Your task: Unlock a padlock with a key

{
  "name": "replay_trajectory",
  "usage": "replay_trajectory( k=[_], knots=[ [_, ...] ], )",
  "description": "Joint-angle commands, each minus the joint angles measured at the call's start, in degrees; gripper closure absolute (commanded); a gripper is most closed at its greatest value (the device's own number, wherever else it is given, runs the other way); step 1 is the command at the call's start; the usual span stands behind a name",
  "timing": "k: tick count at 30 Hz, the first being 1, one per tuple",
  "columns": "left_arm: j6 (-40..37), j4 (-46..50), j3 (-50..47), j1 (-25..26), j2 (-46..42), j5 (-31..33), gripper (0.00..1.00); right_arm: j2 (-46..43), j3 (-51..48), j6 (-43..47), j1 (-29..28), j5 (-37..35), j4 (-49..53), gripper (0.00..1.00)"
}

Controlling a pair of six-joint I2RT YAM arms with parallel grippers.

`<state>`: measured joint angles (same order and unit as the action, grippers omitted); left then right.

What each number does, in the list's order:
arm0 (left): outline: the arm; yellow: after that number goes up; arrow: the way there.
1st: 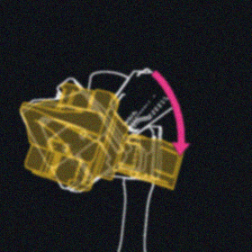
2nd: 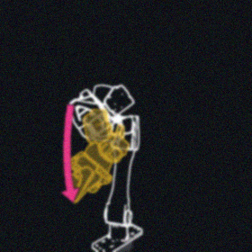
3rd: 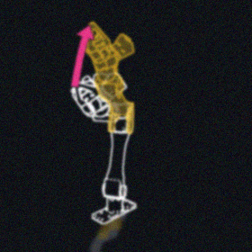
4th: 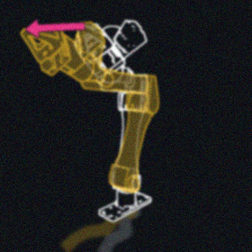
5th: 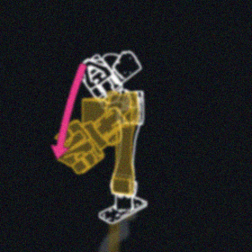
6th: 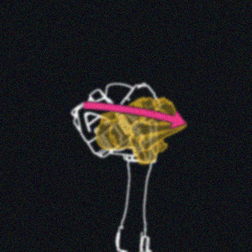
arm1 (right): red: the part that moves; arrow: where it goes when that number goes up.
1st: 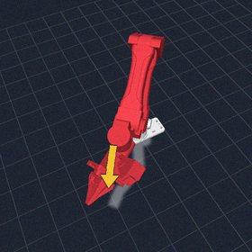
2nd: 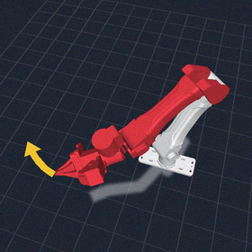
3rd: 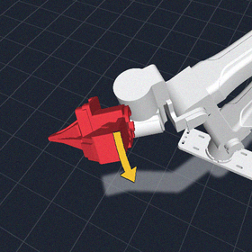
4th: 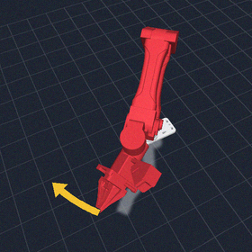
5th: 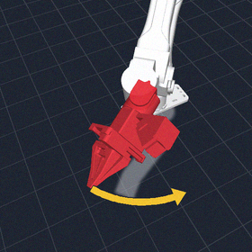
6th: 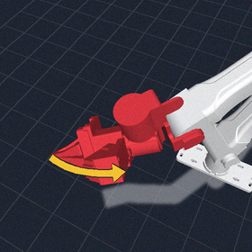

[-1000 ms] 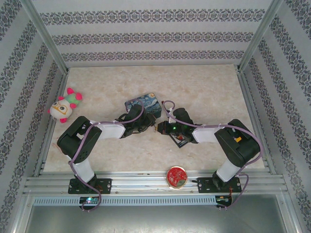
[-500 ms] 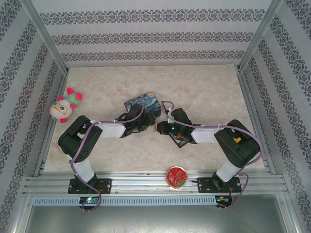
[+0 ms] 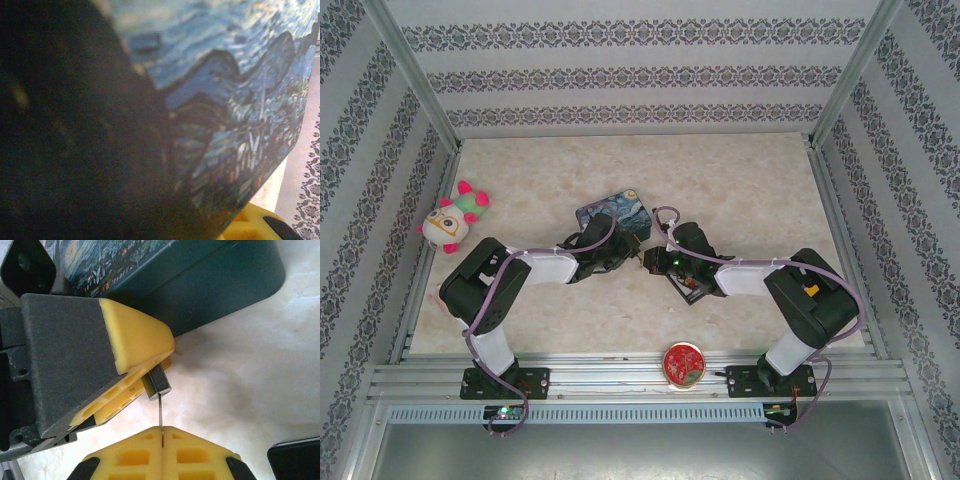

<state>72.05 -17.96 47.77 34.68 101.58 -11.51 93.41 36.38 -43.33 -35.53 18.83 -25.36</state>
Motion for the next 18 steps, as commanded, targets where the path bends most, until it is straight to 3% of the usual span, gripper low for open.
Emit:
replay_trajectory(
  k=[1,18],
  knots=[
    [2.4,0.1,0.7,0.3,1.5,-4.5,0.96,1.3,2.3,-0.5,-1.1,-2.1,-6.6,1.00],
    [3.0,-0.1,0.0,0.9,1.1,-4.1,0.96,-0.6,-0.3,-1.3,-0.9,-6.3,-9.4,1.00]
  ],
)
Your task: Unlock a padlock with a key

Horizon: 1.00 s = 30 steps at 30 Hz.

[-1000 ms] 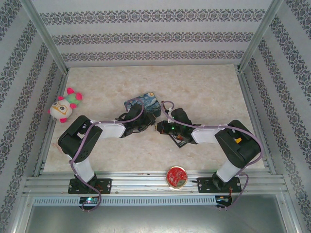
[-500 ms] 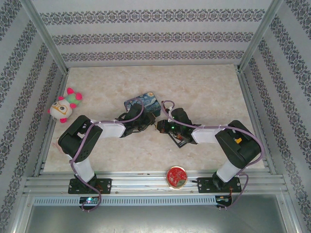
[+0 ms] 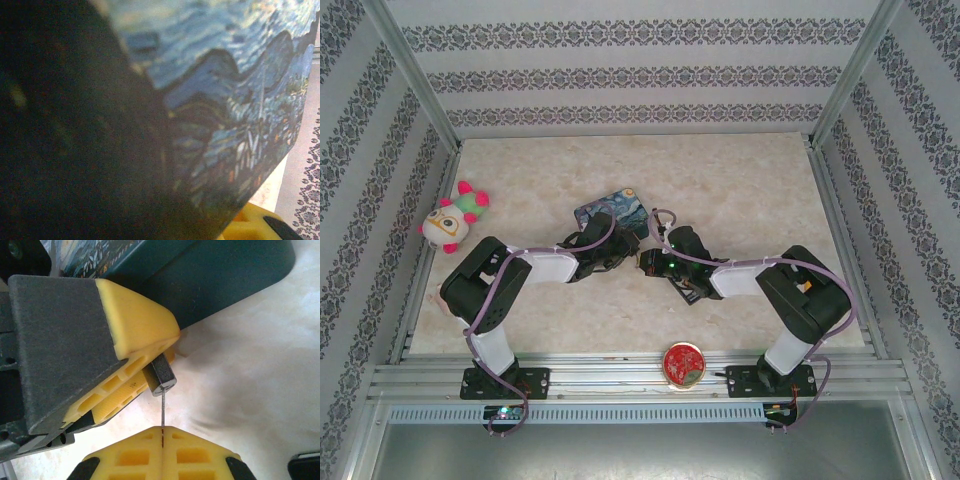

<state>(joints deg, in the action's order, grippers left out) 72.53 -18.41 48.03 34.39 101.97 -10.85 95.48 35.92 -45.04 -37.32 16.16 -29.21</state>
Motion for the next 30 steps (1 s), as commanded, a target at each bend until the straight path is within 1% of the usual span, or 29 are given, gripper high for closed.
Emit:
replay_trajectory(
  k=[1,8,15,26,30],
  knots=[
    [2.6,0.4,-0.3,1.1,0.8,-4.9,0.96,-2.9,0.3,0.7,1.1,-3.7,-5.3,1.00],
    [2.5,0.7,0.1,1.1,0.9,-5.4,0.96,-1.0,1.8,1.5,1.0,-3.4,-5.0,1.00],
    [2.6,0.5,0.5,1.2,1.3,-5.9,0.96,1.2,3.4,1.4,-0.1,-3.1,-6.0,1.00],
    [2.7,0.6,1.0,2.0,1.7,-6.7,0.96,3.2,5.8,6.3,-2.6,-8.3,-5.5,1.00],
    [2.5,0.9,1.2,2.4,1.4,-6.5,0.96,3.1,5.1,7.8,-3.4,-12.1,-7.7,1.00]
  ],
)
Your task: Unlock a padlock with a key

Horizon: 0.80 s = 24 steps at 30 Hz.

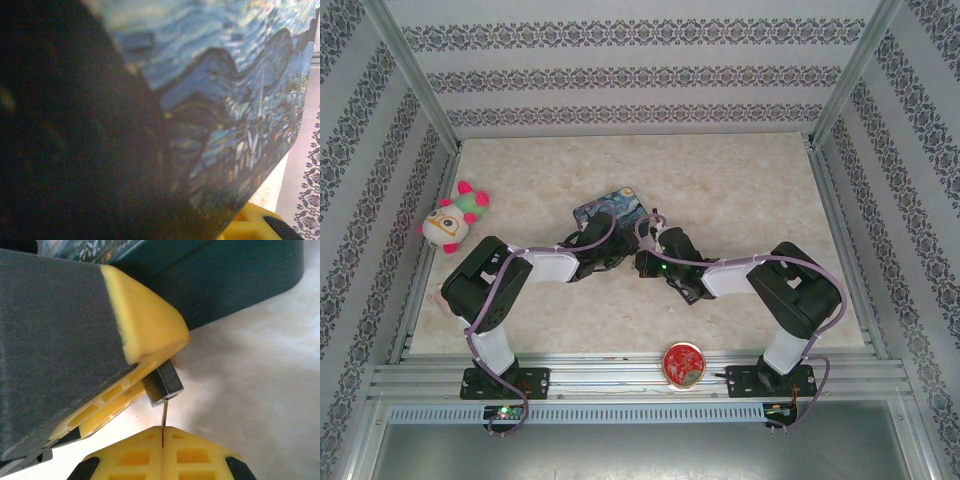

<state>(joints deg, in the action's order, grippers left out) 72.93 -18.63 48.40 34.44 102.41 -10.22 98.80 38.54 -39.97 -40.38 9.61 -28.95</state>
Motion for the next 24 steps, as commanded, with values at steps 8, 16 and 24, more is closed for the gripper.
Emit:
replay_trajectory(
  k=[8,16,24],
  knots=[
    [2.2,1.1,1.1,2.8,1.6,-7.6,0.97,0.7,2.4,3.1,1.2,-7.4,-12.8,1.00],
    [2.1,1.1,0.7,2.9,1.0,-7.1,0.98,2.4,2.3,1.6,2.1,-4.5,-16.0,1.00],
    [0.8,0.6,-0.9,0.7,0.1,-3.2,0.73,-5.9,-1.2,0.1,2.3,-2.9,-6.7,1.00]
  ],
)
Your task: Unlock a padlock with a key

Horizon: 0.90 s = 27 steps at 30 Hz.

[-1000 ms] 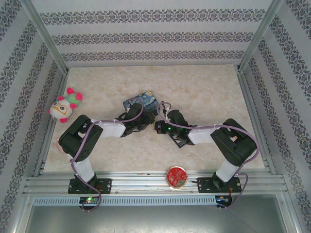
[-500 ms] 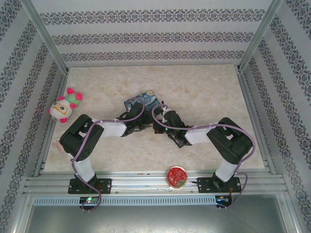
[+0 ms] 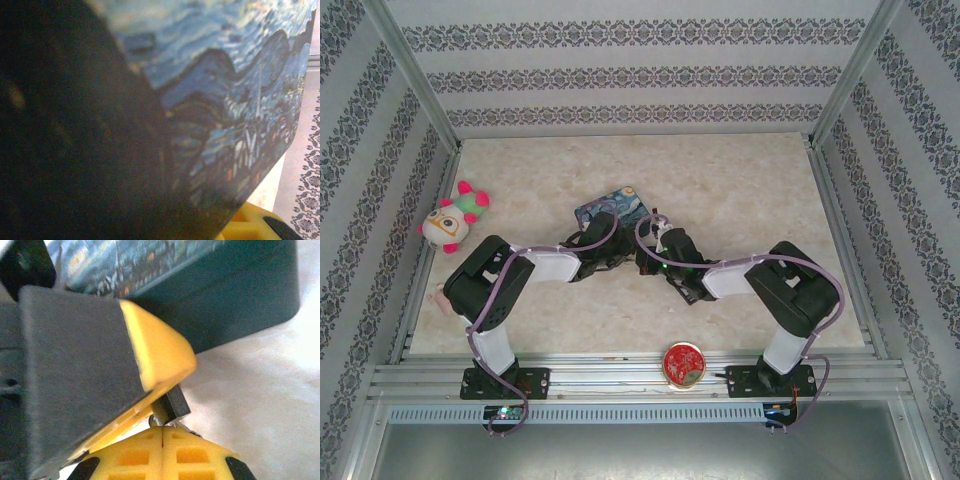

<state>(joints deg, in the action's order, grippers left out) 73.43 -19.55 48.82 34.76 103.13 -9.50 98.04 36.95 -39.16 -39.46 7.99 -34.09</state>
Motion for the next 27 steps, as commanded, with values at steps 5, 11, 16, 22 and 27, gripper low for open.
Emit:
replay_trajectory(
  k=[5,11,16,22,27],
  knots=[
    [-5.8,7.3,2.1,-1.4,0.0,-1.5,0.66,-10.3,-0.5,-2.3,1.7,-1.9,8.2,0.84],
    [-10.3,12.7,3.1,-2.4,-1.5,-0.7,0.52,-16.0,-0.1,-0.7,1.6,-4.0,19.7,0.78],
    [-12.7,14.8,3.0,-2.6,-4.7,0.6,0.32,-18.4,4.9,2.2,-0.1,-8.7,34.7,0.71],
    [-15.9,19.1,3.0,-3.8,-11.0,4.8,0.10,-13.7,15.9,4.8,-5.0,-16.0,52.2,0.61],
    [-17.7,24.2,1.0,-5.9,-18.7,10.2,0.01,-5.1,25.2,3.4,-8.8,-18.4,59.6,0.54]
  ],
)
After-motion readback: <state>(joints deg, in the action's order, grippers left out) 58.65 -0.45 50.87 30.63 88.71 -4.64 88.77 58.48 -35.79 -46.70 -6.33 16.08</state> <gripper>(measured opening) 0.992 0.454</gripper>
